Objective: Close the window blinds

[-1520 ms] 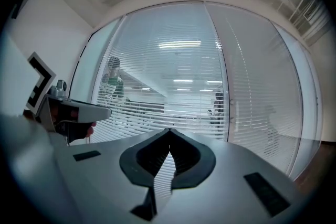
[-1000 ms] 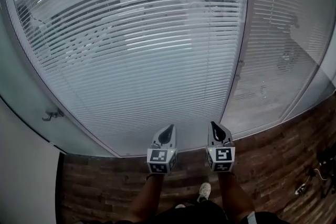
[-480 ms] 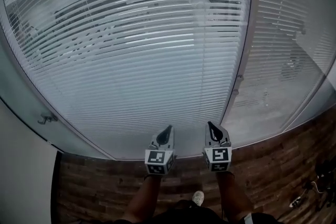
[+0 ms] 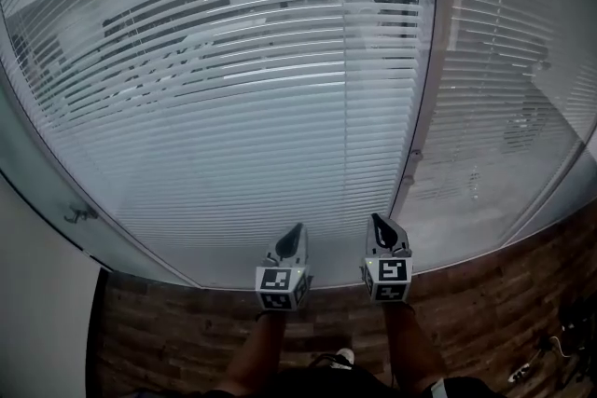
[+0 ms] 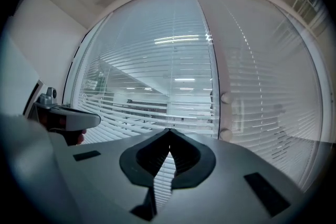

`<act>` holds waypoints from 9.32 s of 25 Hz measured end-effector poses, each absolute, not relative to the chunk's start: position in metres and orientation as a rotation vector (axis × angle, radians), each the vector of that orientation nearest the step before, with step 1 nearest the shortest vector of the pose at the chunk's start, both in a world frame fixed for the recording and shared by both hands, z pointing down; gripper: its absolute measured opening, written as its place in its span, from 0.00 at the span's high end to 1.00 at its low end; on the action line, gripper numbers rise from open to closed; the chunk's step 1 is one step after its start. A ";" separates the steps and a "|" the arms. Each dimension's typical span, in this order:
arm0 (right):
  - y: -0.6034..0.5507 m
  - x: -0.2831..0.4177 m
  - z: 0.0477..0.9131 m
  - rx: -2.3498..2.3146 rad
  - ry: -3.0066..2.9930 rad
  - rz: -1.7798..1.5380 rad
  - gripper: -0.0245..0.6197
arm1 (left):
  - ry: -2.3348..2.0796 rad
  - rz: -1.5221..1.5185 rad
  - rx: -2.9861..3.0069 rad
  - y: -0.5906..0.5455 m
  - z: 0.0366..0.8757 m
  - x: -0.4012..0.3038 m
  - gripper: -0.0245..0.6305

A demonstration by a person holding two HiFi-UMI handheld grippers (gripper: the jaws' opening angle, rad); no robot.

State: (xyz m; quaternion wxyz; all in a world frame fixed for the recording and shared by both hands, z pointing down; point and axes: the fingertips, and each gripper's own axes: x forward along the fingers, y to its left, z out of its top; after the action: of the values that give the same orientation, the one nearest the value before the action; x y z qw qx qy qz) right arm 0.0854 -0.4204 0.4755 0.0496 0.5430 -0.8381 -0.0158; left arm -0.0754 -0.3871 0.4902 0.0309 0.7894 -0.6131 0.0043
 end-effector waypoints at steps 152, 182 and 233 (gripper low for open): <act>-0.548 0.176 0.445 1.711 -2.291 -0.331 0.77 | -1.701 0.085 2.661 -0.433 0.502 -0.057 0.97; -0.537 0.193 0.458 1.648 -2.335 -0.379 0.68 | -1.657 0.141 2.623 -0.415 0.512 -0.062 0.97; -0.535 0.162 0.442 1.323 -1.746 -0.925 0.77 | -1.586 0.140 2.631 -0.404 0.525 -0.063 0.97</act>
State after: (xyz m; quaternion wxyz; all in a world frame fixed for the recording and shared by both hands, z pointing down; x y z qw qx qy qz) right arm 0.1616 -0.5352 0.4420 0.3726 0.5162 -0.6814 -0.3611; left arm -0.0634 -0.4036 0.5249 0.0334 0.8551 -0.5153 0.0455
